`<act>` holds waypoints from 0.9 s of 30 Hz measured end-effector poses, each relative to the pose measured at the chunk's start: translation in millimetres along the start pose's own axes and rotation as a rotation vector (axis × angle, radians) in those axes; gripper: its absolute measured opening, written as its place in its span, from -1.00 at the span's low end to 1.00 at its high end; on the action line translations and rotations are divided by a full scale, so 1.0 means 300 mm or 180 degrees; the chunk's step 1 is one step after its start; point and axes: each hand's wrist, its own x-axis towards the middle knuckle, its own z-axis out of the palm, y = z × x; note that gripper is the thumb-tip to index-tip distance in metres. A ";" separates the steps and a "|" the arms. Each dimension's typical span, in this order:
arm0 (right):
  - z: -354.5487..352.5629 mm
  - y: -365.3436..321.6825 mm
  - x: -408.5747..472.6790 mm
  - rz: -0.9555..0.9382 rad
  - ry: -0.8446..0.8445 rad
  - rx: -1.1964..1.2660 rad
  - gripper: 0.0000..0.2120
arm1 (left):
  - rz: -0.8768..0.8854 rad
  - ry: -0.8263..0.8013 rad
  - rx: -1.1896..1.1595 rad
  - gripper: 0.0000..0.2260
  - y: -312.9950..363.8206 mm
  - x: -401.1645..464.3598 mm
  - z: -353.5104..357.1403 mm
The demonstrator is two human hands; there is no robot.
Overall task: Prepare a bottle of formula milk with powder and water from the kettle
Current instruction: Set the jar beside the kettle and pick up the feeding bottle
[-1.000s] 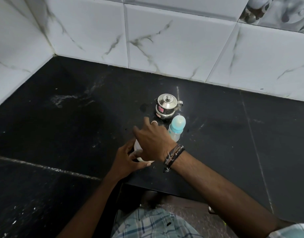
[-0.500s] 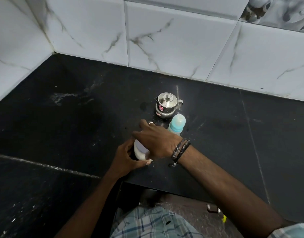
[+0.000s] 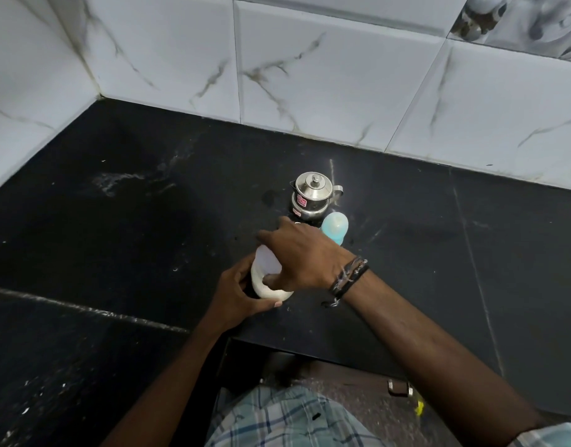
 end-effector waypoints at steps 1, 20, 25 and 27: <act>0.005 0.025 -0.006 -0.0068 0.0070 0.0254 -0.45 | -0.0003 0.0001 -0.0034 -0.26 -0.001 0.001 0.001; 0.369 0.293 -0.299 0.0836 0.1384 0.1922 -0.60 | -0.0039 -0.0027 -0.0300 -0.20 0.001 0.003 -0.002; 0.466 0.261 -0.290 0.1034 0.1209 0.1697 -0.69 | -0.0067 0.0074 -0.0316 -0.19 0.000 0.006 -0.044; 0.488 0.247 -0.272 0.0964 0.1148 0.1616 -0.70 | -0.0060 0.0082 -0.0314 -0.19 -0.001 0.005 -0.055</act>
